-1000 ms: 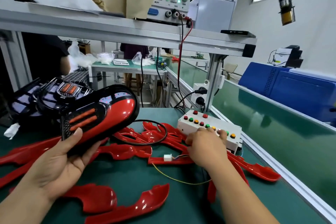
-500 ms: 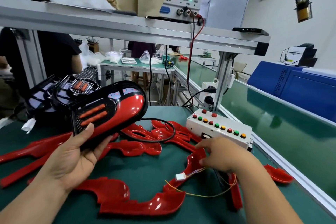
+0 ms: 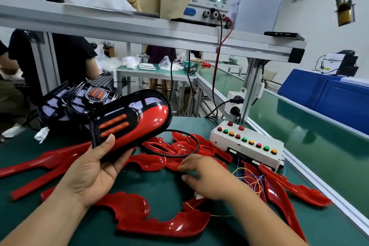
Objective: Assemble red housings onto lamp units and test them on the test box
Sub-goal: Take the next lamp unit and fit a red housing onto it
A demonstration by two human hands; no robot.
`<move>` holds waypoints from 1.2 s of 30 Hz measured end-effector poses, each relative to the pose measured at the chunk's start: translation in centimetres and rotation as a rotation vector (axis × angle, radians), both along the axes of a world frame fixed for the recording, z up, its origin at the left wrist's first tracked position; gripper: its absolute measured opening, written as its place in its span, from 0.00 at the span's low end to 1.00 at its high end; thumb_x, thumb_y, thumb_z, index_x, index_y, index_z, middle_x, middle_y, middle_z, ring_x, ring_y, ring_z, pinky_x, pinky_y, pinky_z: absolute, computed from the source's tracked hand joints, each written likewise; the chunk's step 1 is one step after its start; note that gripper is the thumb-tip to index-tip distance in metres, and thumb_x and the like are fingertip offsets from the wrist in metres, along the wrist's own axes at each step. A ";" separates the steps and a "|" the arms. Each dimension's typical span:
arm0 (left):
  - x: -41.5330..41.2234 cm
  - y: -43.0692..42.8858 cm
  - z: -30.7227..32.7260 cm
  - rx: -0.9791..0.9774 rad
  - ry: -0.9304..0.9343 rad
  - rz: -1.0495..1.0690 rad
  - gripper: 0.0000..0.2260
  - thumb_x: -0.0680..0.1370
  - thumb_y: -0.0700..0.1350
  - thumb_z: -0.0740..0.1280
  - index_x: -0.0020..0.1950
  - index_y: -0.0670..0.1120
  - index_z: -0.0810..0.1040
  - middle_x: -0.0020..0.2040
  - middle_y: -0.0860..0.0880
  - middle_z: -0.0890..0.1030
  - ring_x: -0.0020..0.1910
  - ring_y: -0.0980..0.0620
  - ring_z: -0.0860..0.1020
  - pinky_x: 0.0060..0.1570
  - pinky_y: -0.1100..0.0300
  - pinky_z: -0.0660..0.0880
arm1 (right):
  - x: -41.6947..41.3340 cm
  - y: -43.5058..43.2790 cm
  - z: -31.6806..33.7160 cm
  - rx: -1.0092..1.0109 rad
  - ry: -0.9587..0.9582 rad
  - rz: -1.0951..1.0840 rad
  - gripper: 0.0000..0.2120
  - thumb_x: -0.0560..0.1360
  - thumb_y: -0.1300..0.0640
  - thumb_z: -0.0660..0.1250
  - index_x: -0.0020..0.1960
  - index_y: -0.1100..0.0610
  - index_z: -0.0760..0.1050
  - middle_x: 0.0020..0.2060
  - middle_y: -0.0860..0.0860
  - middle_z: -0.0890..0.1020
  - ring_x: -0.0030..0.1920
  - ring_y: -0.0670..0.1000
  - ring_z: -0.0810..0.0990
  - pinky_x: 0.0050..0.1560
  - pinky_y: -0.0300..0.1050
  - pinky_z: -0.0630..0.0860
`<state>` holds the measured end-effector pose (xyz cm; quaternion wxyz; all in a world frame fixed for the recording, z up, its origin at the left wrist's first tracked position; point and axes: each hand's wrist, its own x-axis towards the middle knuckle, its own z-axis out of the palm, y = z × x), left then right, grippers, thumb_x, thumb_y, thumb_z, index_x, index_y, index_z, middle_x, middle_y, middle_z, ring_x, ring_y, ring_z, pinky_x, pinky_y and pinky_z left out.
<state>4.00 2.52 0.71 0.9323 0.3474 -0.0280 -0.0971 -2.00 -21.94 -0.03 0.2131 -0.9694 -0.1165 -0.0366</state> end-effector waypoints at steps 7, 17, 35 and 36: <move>0.2 0.0 -0.3 -0.011 0.013 0.004 0.22 0.70 0.40 0.68 0.64 0.43 0.76 0.55 0.44 0.84 0.53 0.47 0.84 0.38 0.58 0.82 | -0.8 -2.3 1.1 0.737 -0.014 -0.286 0.13 0.75 0.66 0.69 0.51 0.49 0.76 0.49 0.52 0.83 0.51 0.55 0.82 0.56 0.47 0.78; 0.3 -0.2 -0.7 0.023 -0.011 -0.019 0.26 0.70 0.40 0.68 0.70 0.45 0.74 0.60 0.43 0.82 0.58 0.42 0.81 0.39 0.58 0.82 | -1.8 -6.4 2.8 -0.200 0.174 -0.627 0.14 0.76 0.43 0.66 0.47 0.54 0.79 0.42 0.50 0.81 0.43 0.49 0.79 0.41 0.43 0.74; -0.1 -0.2 -0.7 0.033 0.003 -0.030 0.24 0.71 0.46 0.69 0.66 0.45 0.76 0.55 0.43 0.84 0.51 0.46 0.84 0.37 0.54 0.82 | -2.8 -6.5 4.8 1.323 -0.299 -0.429 0.10 0.77 0.58 0.63 0.38 0.56 0.77 0.27 0.52 0.81 0.26 0.48 0.76 0.27 0.39 0.67; -0.2 -0.3 -0.6 0.043 0.008 -0.030 0.23 0.71 0.48 0.69 0.66 0.44 0.76 0.55 0.43 0.85 0.50 0.47 0.85 0.37 0.54 0.82 | -3.1 -6.5 5.1 1.318 -0.353 -0.397 0.09 0.75 0.56 0.67 0.36 0.54 0.78 0.28 0.52 0.81 0.26 0.47 0.76 0.27 0.38 0.69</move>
